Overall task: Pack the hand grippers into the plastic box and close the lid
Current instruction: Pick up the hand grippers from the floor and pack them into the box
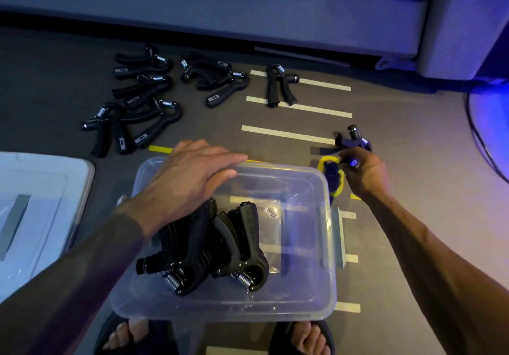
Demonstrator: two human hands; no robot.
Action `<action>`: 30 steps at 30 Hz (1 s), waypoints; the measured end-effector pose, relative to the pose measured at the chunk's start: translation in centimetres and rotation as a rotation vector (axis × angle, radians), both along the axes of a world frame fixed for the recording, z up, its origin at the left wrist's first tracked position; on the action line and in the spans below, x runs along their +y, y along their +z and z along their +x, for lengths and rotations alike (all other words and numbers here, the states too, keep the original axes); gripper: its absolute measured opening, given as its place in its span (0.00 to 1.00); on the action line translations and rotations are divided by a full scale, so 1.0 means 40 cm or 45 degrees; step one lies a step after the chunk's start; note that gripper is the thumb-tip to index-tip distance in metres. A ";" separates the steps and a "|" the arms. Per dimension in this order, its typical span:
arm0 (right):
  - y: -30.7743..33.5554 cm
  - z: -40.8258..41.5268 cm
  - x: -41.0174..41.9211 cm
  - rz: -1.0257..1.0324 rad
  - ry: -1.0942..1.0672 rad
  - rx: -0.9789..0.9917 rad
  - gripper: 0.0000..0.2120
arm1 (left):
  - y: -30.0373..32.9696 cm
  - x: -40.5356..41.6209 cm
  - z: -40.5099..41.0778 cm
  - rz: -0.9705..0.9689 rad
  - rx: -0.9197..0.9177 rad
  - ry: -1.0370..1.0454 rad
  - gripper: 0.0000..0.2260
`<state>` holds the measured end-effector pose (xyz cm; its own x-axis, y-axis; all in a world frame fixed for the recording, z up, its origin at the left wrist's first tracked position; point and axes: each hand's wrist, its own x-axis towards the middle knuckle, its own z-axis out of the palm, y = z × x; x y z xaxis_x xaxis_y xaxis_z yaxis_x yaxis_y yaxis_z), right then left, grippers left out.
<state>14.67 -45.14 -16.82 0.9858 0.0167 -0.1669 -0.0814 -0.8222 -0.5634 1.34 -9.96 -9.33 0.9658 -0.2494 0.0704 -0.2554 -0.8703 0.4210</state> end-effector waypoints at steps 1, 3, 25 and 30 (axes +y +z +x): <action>0.018 -0.001 0.015 0.053 -0.011 -0.035 0.10 | 0.005 0.001 -0.009 -0.012 -0.001 0.010 0.20; 0.067 -0.011 0.050 0.151 0.019 -0.100 0.09 | 0.020 0.002 -0.026 -0.063 -0.002 0.040 0.20; 0.410 -0.345 0.360 0.483 0.851 -0.407 0.15 | 0.163 0.003 -0.176 -1.551 0.413 0.612 0.12; 0.404 -0.310 0.371 0.977 0.177 0.743 0.17 | 0.156 0.015 -0.186 -1.617 0.361 0.489 0.16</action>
